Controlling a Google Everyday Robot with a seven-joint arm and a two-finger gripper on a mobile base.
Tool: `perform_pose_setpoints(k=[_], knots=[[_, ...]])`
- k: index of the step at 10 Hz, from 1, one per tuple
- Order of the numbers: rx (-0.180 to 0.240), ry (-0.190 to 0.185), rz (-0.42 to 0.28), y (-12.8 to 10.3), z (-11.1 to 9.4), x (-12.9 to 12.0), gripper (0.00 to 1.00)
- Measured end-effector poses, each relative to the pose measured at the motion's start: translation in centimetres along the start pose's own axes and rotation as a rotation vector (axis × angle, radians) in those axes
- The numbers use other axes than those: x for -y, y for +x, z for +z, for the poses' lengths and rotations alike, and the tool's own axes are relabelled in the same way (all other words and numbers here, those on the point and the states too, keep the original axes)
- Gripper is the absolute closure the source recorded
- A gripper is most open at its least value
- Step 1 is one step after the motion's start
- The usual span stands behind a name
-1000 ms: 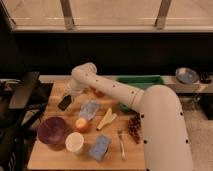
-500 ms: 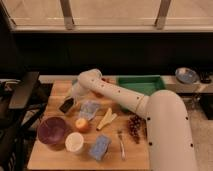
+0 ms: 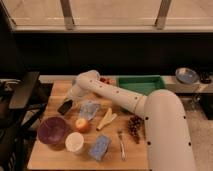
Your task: Place eraser in table surface
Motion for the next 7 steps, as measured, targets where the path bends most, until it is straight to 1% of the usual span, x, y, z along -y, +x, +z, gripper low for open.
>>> perform_pose_setpoints(k=[2,3,7], knots=[[-0.019,-0.012,-0.026,-0.6,-1.4,0.3,0.25],[-0.028,-0.015,-0.030,-0.8,-2.4,0.1,0.25],[-0.026,-0.015,-0.032,-0.9,-2.5,0.2,0.25]])
